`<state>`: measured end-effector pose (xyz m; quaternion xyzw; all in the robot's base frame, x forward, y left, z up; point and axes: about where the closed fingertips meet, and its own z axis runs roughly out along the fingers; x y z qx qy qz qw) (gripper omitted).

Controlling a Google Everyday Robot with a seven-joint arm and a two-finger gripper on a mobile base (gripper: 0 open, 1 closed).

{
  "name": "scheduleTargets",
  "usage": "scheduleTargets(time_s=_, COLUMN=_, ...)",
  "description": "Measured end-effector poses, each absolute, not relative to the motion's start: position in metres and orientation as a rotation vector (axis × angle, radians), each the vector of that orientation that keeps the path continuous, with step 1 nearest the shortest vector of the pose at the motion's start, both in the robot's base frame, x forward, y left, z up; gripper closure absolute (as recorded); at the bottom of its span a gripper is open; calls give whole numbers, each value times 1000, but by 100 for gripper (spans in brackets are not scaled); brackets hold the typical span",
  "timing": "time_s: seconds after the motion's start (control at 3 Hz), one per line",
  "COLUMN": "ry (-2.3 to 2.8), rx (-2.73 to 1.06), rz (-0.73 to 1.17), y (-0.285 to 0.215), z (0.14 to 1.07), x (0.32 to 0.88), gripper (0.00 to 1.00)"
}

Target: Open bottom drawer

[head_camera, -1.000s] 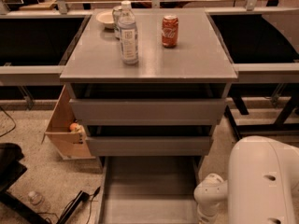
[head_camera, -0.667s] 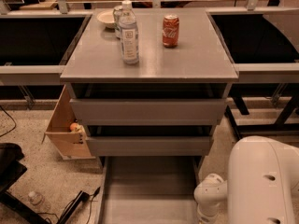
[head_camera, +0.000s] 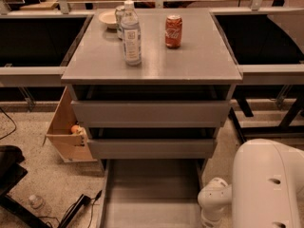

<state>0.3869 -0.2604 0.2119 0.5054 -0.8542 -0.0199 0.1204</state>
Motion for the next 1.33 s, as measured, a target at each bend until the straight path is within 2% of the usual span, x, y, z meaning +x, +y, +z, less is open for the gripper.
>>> scheduleTargets(time_s=0.33, ry=-2496, rx=1476, rz=-58, y=-260, z=212, x=387, gripper=0)
scheduleTargets(time_s=1.0, ry=-2474, rx=1549, rz=-84, y=-250, z=228, x=389, gripper=0)
scheduleTargets(time_s=1.33, ry=-2417, rx=1644, rz=-143, y=-244, z=282, x=385, gripper=0)
